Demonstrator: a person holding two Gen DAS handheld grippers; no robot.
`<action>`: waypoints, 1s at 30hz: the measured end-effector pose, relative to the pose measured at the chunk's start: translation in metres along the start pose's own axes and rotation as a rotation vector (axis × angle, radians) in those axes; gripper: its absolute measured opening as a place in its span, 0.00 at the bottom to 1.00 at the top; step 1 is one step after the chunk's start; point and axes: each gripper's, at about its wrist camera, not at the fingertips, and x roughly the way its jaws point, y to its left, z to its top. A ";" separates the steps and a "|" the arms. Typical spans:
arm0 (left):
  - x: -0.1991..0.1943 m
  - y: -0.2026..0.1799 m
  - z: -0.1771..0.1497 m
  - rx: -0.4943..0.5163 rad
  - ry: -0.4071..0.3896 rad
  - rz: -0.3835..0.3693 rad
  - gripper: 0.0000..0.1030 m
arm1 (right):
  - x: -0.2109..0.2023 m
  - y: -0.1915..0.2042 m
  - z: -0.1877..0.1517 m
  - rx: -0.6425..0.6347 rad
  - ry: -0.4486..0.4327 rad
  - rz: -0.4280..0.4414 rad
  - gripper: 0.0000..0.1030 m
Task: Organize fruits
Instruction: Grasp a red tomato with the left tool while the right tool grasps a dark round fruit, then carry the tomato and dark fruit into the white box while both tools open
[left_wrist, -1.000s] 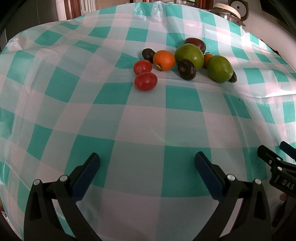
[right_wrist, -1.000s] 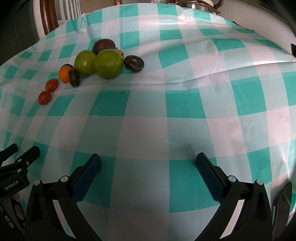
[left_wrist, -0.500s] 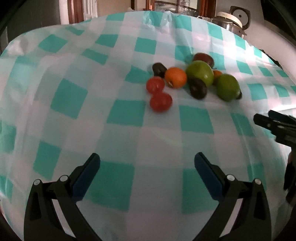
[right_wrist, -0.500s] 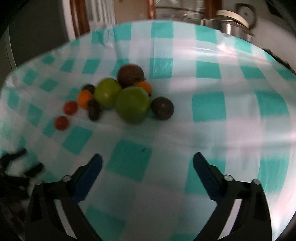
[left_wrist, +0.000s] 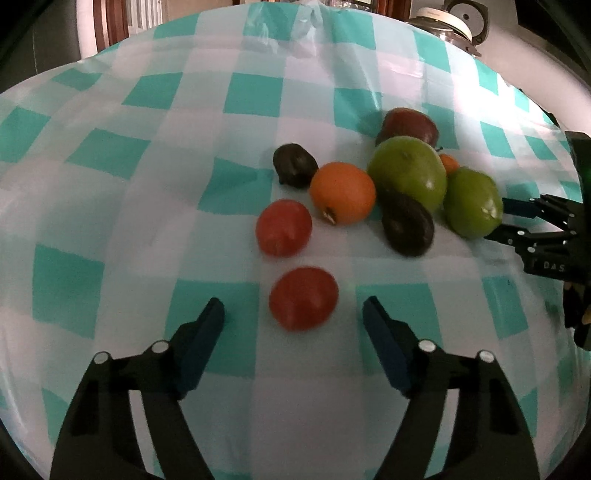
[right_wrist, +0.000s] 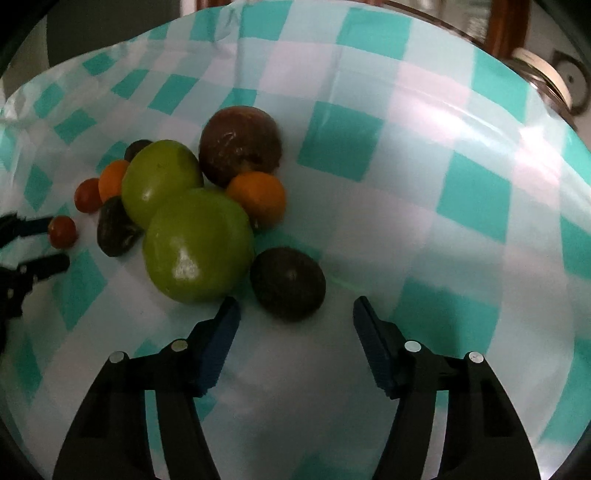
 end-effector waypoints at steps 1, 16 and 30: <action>0.002 0.000 0.003 0.005 -0.003 0.005 0.70 | 0.001 -0.002 0.001 0.009 0.002 0.015 0.57; -0.019 -0.004 -0.022 -0.001 -0.037 -0.019 0.34 | -0.046 0.001 -0.050 0.266 -0.052 0.048 0.25; -0.092 -0.017 -0.118 -0.042 -0.066 -0.093 0.34 | -0.094 0.043 -0.096 0.368 -0.139 0.043 0.79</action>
